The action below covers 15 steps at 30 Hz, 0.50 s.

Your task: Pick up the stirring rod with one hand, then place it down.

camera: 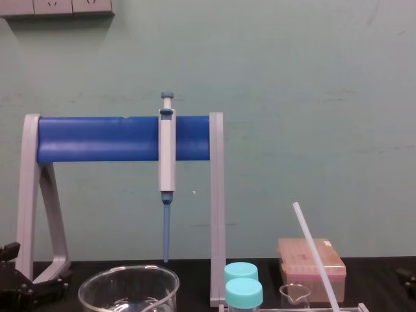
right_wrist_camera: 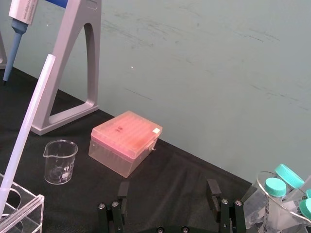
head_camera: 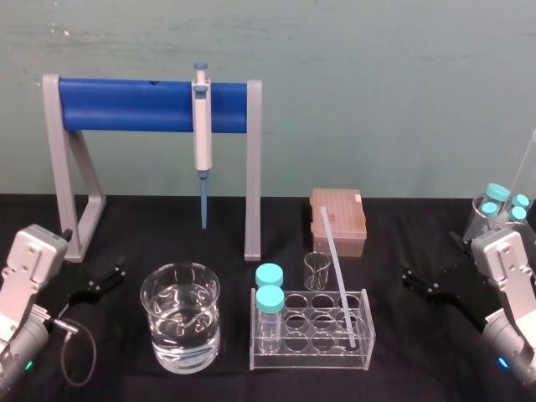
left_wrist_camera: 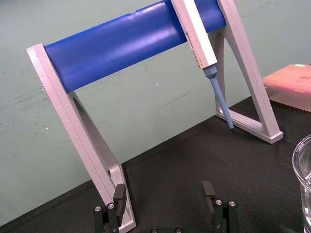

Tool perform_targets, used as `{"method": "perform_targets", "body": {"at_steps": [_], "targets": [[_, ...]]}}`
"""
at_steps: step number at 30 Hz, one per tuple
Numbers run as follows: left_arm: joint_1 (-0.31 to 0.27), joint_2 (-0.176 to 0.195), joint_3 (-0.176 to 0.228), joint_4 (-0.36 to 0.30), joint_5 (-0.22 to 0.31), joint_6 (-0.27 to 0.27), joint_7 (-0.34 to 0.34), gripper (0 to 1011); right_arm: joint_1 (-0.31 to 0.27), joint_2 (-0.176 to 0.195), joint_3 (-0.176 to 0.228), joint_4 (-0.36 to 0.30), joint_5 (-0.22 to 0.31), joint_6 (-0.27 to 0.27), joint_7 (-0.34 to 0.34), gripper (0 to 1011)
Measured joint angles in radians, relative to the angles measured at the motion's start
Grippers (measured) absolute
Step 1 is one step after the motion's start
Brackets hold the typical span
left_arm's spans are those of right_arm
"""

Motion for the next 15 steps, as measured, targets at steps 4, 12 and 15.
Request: {"method": "perform_targets", "body": {"at_steps": [4, 12, 15], "targets": [[0.000, 0.000, 0.000, 0.000, 0.000, 0.000, 0.000, 1005, 0.000, 0.000, 0.000, 0.000, 0.000, 0.000, 0.000, 1003], [0.000, 0.000, 0.000, 0.000, 0.000, 0.000, 0.000, 1005, 0.000, 0.000, 0.000, 0.000, 0.000, 0.000, 0.000, 1003], [0.000, 0.000, 0.000, 0.000, 0.000, 0.000, 0.000, 1005, 0.000, 0.000, 0.000, 0.000, 0.000, 0.000, 0.000, 1003]]}}
